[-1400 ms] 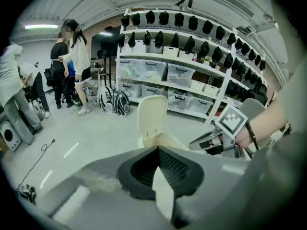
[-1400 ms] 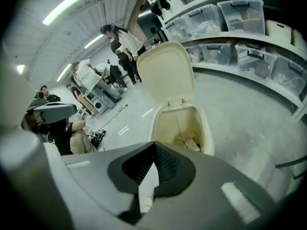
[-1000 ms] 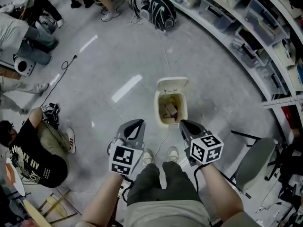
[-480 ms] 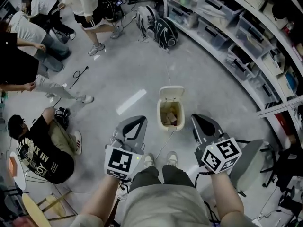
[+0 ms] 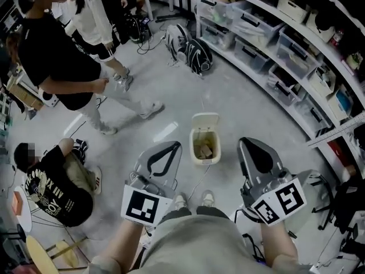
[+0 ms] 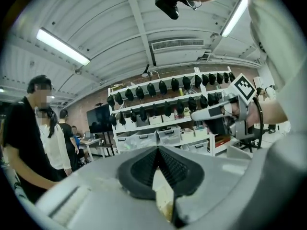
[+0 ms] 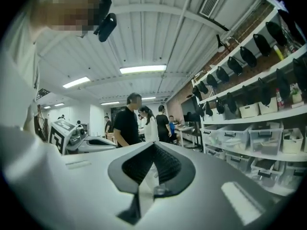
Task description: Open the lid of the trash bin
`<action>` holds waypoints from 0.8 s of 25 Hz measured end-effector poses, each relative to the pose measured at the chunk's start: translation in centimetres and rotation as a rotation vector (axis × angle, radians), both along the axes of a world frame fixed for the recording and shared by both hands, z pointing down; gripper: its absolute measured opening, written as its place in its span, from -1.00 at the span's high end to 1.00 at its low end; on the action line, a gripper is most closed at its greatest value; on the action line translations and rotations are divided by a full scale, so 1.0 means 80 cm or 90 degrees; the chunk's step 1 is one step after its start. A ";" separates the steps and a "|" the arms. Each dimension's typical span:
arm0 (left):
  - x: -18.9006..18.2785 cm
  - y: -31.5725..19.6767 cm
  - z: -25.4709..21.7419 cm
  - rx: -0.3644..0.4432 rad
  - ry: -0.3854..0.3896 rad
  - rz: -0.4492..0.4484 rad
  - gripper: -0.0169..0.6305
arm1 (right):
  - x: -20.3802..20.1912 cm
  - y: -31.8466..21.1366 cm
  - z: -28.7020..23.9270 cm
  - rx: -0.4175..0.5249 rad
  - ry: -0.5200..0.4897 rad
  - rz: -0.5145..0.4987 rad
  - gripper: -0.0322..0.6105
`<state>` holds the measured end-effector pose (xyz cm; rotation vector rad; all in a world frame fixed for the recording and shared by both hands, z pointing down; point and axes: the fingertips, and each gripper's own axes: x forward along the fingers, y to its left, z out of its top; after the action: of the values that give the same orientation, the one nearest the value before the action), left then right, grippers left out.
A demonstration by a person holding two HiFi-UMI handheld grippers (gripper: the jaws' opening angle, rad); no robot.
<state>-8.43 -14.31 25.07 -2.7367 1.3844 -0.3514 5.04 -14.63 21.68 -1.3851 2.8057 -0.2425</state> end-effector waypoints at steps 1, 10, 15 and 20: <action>0.001 0.005 -0.009 0.009 0.000 0.002 0.94 | -0.001 0.006 -0.006 0.010 0.002 0.001 0.89; -0.014 0.029 -0.036 0.019 0.011 -0.018 0.94 | -0.021 0.033 -0.020 0.014 0.007 -0.033 0.89; -0.023 0.031 -0.041 0.021 0.006 -0.024 0.94 | -0.029 0.035 -0.026 0.020 0.013 -0.047 0.89; -0.029 0.034 -0.041 0.014 0.002 -0.028 0.94 | -0.029 0.035 -0.029 0.021 0.008 -0.038 0.89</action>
<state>-10.74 -11.56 21.80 -2.6931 1.4427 -0.3327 2.75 -11.84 19.36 -1.3027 2.8496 -0.1874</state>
